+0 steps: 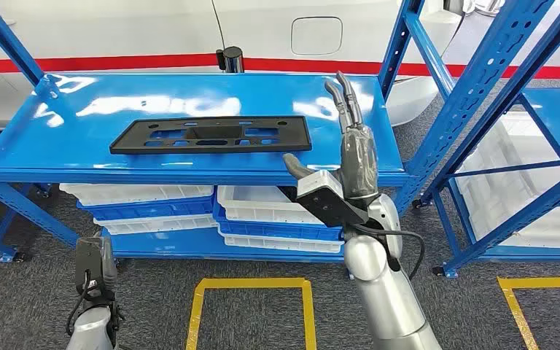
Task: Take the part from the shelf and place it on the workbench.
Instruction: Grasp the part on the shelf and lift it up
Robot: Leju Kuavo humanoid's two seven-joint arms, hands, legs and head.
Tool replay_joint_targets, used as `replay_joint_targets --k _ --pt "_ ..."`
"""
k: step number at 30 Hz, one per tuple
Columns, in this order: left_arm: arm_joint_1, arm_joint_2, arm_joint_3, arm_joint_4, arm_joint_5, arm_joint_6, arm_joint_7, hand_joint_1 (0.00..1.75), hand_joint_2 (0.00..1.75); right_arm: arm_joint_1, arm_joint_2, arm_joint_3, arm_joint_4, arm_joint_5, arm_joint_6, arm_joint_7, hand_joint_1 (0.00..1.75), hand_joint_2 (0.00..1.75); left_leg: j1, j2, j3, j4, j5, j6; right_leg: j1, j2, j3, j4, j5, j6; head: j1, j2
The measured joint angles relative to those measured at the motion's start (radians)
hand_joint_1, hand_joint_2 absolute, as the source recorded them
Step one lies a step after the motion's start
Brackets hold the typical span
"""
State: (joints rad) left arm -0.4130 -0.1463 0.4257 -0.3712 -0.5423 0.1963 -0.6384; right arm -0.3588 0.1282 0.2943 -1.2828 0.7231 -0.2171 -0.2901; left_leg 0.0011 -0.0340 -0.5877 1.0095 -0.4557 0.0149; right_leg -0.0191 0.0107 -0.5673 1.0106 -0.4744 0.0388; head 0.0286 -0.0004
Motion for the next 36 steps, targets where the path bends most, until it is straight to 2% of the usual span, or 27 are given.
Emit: replay_joint_targets --k 7,12,15,21,36 --pt "0.013 0.0 -0.014 0.015 0.023 -0.027 0.027 0.0 0.0 -0.054 0.007 0.021 0.061 -0.034 -0.001 0.003 0.0 1.75 0.0 -0.001 0.0 0.0 0.0 0.0 0.0 0.0 0.0 0.0 0.0 0.0 0.0 0.0" --pt "0.141 0.003 -0.007 0.066 0.066 -0.061 0.06 0.0 0.0 -0.023 -0.044 0.019 0.028 -0.082 -0.013 -0.011 0.0 1.75 -0.001 0.003 -0.001 0.0 -0.001 0.0 -0.001 0.003 -0.003 0.0 -0.001 0.0 0.0 0.0" --pt "0.173 0.002 -0.004 0.084 0.066 -0.062 0.073 0.0 0.0 -0.003 -0.059 0.02 0.013 -0.081 -0.013 -0.013 0.0 1.75 -0.001 0.0 -0.003 0.0 -0.001 0.0 -0.002 0.001 -0.004 -0.001 -0.001 0.0 0.0 0.0" --pt "0.193 0.002 -0.003 0.101 0.062 -0.06 0.106 0.0 0.0 0.016 -0.075 0.026 -0.015 -0.071 -0.01 -0.002 0.0 1.75 -0.001 0.001 -0.003 0.0 -0.001 0.0 -0.001 0.001 -0.003 -0.001 0.0 0.0 0.0 0.0" --pt "0.2 0.002 -0.003 0.11 0.06 -0.058 0.114 0.0 0.0 0.022 -0.085 0.028 -0.028 -0.067 -0.01 0.002 0.0 1.75 -0.001 0.001 -0.002 0.0 -0.001 0.0 -0.001 0.001 -0.003 0.0 0.0 0.0 0.0 0.0"
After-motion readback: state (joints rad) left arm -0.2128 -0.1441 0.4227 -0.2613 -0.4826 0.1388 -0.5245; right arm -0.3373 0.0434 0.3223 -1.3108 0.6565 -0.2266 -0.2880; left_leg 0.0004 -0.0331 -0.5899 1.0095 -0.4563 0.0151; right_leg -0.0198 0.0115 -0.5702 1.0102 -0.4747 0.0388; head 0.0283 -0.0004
